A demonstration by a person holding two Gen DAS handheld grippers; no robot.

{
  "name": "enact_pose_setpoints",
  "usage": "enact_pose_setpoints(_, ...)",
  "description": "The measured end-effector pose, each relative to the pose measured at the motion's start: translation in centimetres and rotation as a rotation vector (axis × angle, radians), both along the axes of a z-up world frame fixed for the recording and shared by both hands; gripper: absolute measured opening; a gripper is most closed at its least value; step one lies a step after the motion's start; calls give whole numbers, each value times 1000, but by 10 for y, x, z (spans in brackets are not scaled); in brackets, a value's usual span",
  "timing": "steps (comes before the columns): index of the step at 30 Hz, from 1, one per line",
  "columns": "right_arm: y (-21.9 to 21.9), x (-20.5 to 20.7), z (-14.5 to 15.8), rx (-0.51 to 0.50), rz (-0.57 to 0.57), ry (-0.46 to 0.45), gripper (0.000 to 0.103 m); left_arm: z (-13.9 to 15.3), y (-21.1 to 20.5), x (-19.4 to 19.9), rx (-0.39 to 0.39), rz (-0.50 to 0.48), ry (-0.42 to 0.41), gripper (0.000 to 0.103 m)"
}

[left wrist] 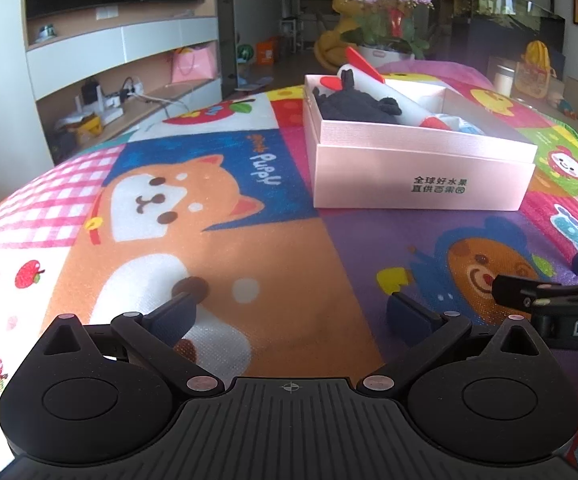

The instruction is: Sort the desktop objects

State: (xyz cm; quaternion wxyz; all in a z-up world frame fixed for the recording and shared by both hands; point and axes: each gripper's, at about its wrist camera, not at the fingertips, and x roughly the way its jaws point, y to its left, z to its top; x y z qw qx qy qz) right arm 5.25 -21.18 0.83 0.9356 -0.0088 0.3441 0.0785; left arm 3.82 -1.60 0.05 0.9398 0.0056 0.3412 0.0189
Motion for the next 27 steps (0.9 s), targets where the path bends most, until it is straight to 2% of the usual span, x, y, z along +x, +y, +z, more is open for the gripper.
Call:
enact_pose_setpoints(2, 6, 0, 0, -38, 0, -5, 103, 0, 1, -1, 0, 0, 0, 103)
enact_pose_setpoints(27, 4, -1, 0, -29, -1, -5, 103, 1, 2, 1, -12, 0, 4, 103)
